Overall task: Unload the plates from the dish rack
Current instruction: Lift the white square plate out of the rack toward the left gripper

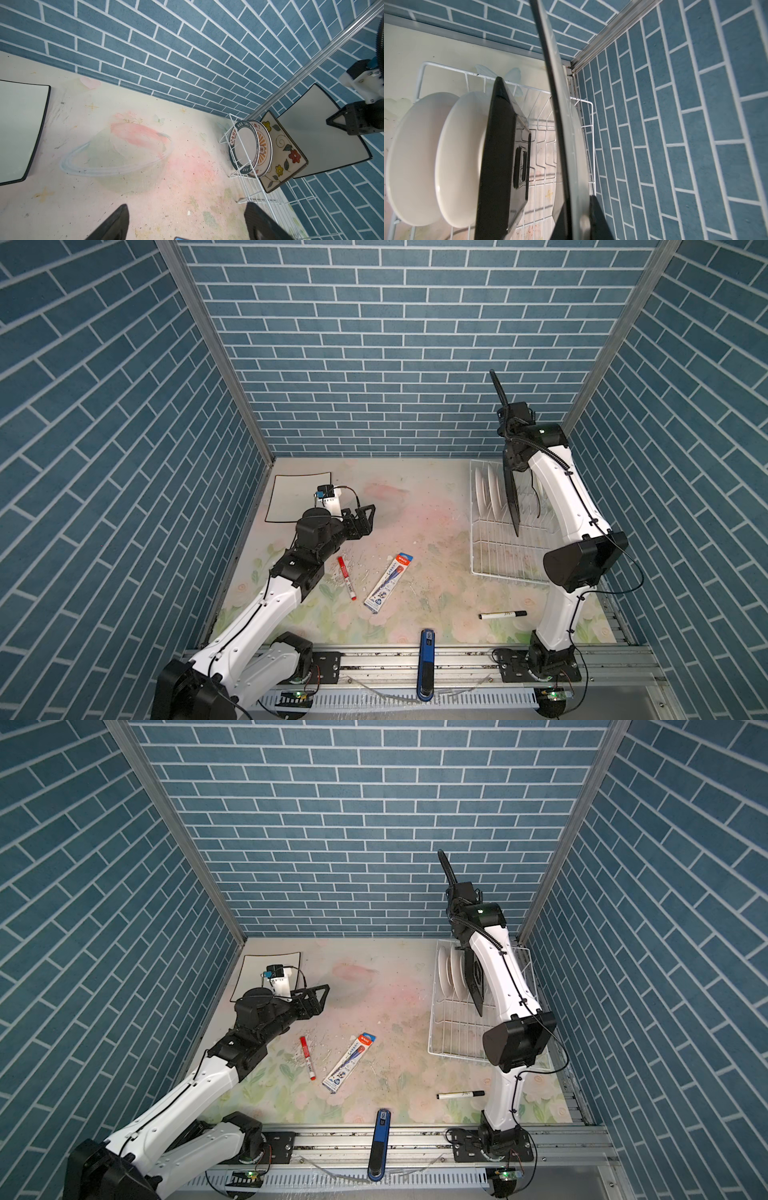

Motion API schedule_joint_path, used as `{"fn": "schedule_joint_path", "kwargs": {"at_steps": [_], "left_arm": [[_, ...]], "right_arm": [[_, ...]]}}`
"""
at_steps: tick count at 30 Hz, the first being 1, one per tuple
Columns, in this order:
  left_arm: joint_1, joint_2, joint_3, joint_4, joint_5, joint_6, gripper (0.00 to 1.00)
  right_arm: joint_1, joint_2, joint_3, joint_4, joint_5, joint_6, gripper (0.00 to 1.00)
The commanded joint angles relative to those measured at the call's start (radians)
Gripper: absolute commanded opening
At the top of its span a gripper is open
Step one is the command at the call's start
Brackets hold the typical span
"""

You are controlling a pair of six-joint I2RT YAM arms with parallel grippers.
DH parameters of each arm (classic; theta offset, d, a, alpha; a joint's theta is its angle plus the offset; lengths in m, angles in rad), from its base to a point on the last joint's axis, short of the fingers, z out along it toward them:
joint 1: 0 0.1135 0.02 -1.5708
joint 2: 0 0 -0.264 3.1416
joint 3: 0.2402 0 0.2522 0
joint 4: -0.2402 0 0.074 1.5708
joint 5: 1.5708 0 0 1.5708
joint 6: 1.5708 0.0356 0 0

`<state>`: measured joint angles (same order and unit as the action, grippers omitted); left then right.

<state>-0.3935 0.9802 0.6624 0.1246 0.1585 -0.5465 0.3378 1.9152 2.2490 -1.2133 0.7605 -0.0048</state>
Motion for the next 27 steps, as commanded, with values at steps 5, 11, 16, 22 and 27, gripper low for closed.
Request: {"fn": "schedule_joint_path", "kwargs": {"at_steps": [5, 11, 16, 22, 27], "left_arm": [[-0.007, -0.032, 0.019, -0.024, 0.0, 0.004, 0.89], [-0.007, -0.048, 0.02, -0.034, 0.004, 0.006, 0.89], [-0.008, -0.051, 0.032, -0.065, 0.016, 0.012, 0.89], [-0.007, -0.079, 0.054, -0.091, 0.014, 0.011, 0.88], [-0.01, -0.093, 0.062, -0.1, 0.018, 0.005, 0.87]], "right_arm": [[0.057, -0.145, 0.033, 0.132, 0.13, -0.11, 0.0], [0.094, -0.213, -0.022, 0.207, 0.125, -0.155, 0.0], [0.133, -0.242, -0.034, 0.235, 0.161, -0.203, 0.0], [0.185, -0.337, -0.123, 0.324, 0.134, -0.236, 0.0], [0.225, -0.384, -0.163, 0.335, 0.139, -0.229, 0.0]]}}
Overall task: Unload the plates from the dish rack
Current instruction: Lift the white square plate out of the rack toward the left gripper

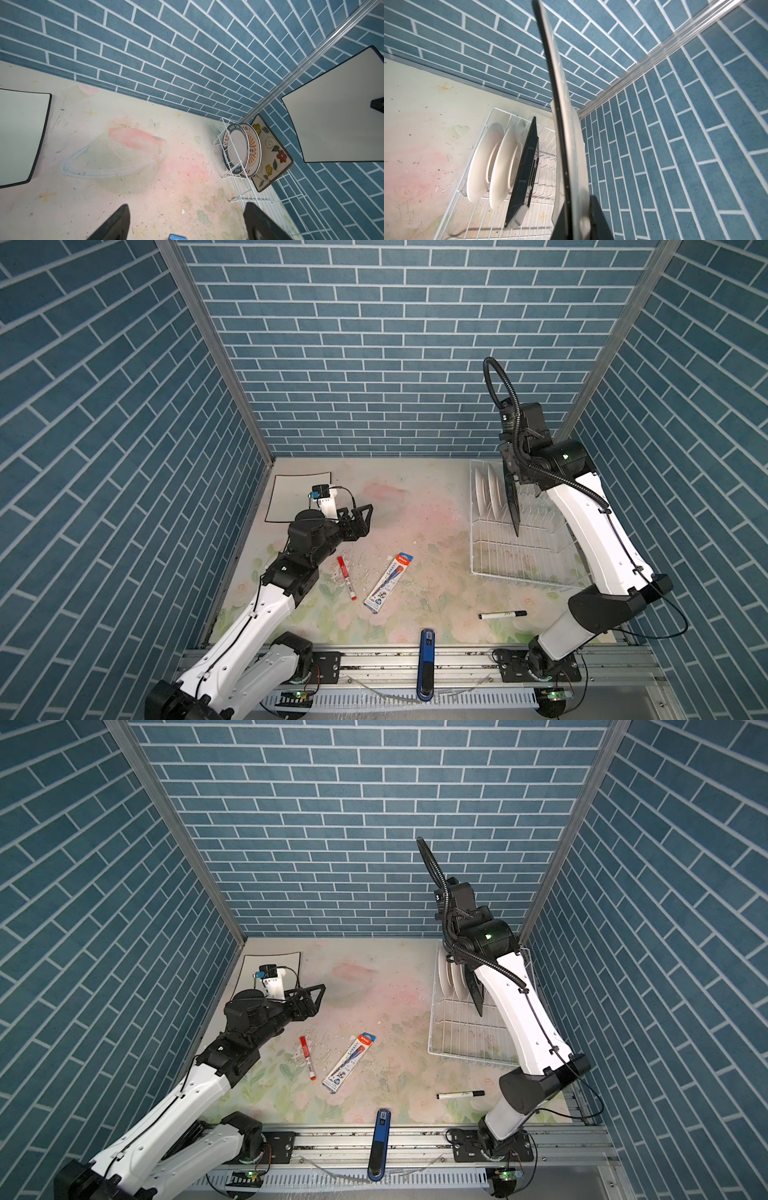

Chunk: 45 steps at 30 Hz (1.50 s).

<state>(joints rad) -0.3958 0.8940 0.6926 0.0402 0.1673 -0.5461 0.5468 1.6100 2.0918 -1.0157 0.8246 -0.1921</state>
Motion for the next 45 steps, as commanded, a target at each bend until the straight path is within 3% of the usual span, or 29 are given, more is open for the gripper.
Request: {"fn": "schedule_joint_path", "kwargs": {"at_steps": [1, 11, 30, 38, 45], "left_arm": [[-0.008, -0.005, 0.04, -0.023, 0.016, 0.005, 0.87], [-0.029, -0.044, 0.045, -0.049, 0.001, -0.011, 0.87], [-0.043, -0.098, 0.053, -0.066, 0.0, -0.065, 0.87], [-0.044, -0.119, 0.041, -0.074, 0.001, -0.072, 0.88], [-0.044, -0.03, 0.077, -0.058, 0.1, -0.084, 0.89]], "right_arm": [[0.026, -0.091, -0.023, 0.149, 0.073, -0.039, 0.0], [0.094, -0.226, -0.122, 0.212, 0.001, -0.007, 0.0], [0.122, -0.43, -0.34, 0.27, -0.379, 0.272, 0.0], [0.123, -0.44, -0.328, 0.269, -0.55, 0.32, 0.0], [0.122, -0.441, -0.381, 0.351, -0.645, 0.373, 0.0]]}}
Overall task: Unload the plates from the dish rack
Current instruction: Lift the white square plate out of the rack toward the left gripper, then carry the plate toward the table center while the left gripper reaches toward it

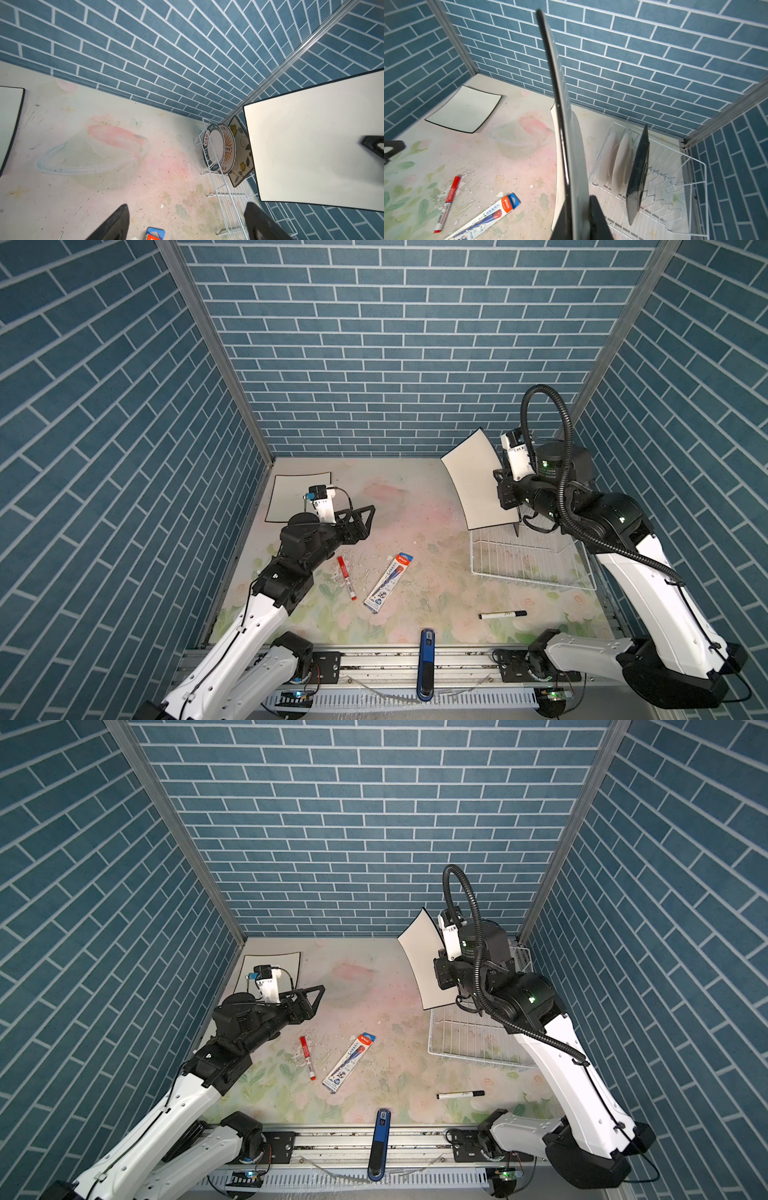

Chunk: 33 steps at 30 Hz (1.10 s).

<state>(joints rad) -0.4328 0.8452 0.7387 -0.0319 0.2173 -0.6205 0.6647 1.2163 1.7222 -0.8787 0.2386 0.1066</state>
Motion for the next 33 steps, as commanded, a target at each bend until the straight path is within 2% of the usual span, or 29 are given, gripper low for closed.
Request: {"fn": "schedule_joint_path", "kwargs": {"at_steps": [1, 21, 26, 30, 33], "left_arm": [[-0.007, 0.023, 0.027, 0.028, 0.057, -0.018, 0.89], [-0.006, 0.172, 0.025, 0.228, 0.21, -0.106, 0.9], [0.014, 0.21, 0.015, 0.275, 0.256, -0.123, 0.93], [0.074, 0.278, 0.002, 0.355, 0.358, -0.181, 0.92], [0.084, 0.301, -0.001, 0.351, 0.347, -0.165, 0.92]], "right_arm": [[0.003, -0.047, -0.021, 0.229, -0.077, 0.084, 0.0], [-0.02, 0.108, -0.096, 0.409, -0.278, 0.219, 0.0], [-0.047, 0.132, -0.107, 0.442, -0.388, 0.259, 0.0], [-0.083, 0.157, -0.116, 0.474, -0.463, 0.298, 0.0], [-0.118, 0.154, -0.154, 0.542, -0.529, 0.357, 0.0]]}}
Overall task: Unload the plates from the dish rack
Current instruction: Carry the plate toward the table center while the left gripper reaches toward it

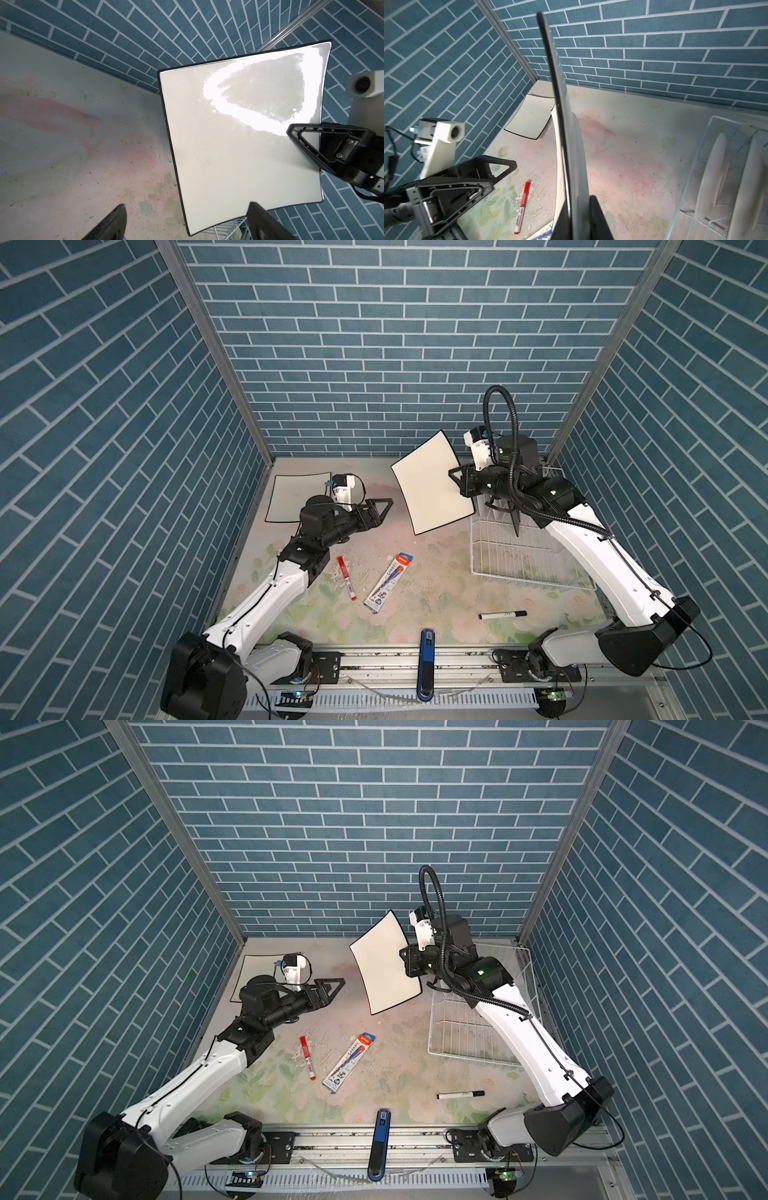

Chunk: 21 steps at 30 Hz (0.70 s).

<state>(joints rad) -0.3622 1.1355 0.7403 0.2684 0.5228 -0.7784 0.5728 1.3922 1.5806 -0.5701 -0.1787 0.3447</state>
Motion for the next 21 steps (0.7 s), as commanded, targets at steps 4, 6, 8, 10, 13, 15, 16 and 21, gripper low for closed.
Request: {"fn": "schedule_joint_path", "kwargs": {"at_steps": [4, 6, 8, 10, 13, 15, 16, 21], "left_arm": [[0.037, 0.034, -0.01, 0.073, 0.057, 0.003, 0.92], [0.053, 0.054, 0.001, 0.075, 0.081, -0.01, 0.92], [0.066, 0.074, 0.03, 0.046, 0.108, -0.01, 0.92], [0.079, 0.098, 0.065, 0.008, 0.142, 0.002, 0.92], [0.099, 0.124, 0.085, 0.007, 0.186, -0.002, 0.92], [0.11, 0.136, 0.082, 0.038, 0.208, -0.021, 0.92], [0.113, 0.143, 0.079, 0.054, 0.219, -0.032, 0.92], [0.127, 0.187, 0.084, 0.1, 0.269, -0.083, 0.91]], "right_arm": [[-0.059, -0.025, -0.056, 0.3, -0.174, 0.179, 0.0], [-0.079, -0.025, -0.079, 0.328, -0.208, 0.213, 0.0], [-0.096, -0.028, -0.106, 0.357, -0.236, 0.243, 0.0], [-0.111, -0.028, -0.135, 0.396, -0.26, 0.286, 0.0], [-0.122, -0.029, -0.171, 0.43, -0.279, 0.326, 0.0], [-0.125, -0.032, -0.201, 0.456, -0.29, 0.344, 0.0], [-0.127, -0.032, -0.214, 0.466, -0.297, 0.352, 0.0], [-0.148, -0.052, -0.314, 0.591, -0.337, 0.435, 0.0]]}}
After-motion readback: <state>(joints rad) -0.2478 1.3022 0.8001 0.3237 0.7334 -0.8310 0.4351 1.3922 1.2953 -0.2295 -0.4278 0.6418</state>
